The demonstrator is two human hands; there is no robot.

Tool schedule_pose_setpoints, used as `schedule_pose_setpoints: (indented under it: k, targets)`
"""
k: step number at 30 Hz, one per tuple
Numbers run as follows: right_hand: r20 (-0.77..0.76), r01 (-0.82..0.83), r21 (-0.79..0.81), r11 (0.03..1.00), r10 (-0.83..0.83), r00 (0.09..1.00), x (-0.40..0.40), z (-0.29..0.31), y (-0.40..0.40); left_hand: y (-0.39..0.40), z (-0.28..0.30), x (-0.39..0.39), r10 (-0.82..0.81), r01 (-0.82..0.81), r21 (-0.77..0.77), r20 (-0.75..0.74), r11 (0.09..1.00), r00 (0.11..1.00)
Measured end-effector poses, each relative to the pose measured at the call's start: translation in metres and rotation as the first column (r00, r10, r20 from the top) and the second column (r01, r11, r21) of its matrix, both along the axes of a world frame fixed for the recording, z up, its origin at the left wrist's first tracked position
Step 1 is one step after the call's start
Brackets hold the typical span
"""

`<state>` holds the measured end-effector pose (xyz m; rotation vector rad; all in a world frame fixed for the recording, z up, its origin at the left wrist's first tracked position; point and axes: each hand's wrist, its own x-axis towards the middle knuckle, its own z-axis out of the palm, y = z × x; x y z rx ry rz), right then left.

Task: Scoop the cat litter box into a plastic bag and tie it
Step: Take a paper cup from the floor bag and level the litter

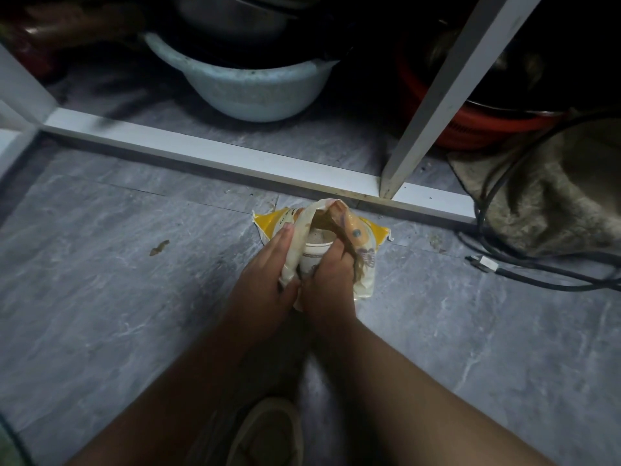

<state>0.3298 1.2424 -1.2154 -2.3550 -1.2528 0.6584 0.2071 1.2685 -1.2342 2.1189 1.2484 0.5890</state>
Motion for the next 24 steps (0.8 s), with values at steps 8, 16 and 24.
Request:
schedule_pose_setpoints:
  k: [8,16,24]
  targets:
    - [-0.091,0.153,0.208,0.966,-0.137,0.986,-0.008,0.006,-0.020,-0.007,0.006,0.000,0.005,-0.005,-0.007,0.021,1.000,1.000]
    - [-0.291,0.244,0.180,0.953,-0.186,0.938,-0.007,0.013,-0.028,-0.012,0.013,0.003,0.020,-0.020,-0.001,0.016,1.000,1.000]
    - [-0.299,0.214,0.472,0.855,-0.073,0.951,-0.009,0.016,-0.062,-0.018,0.020,0.006,0.043,-0.043,0.029,-0.026,0.999,0.999]
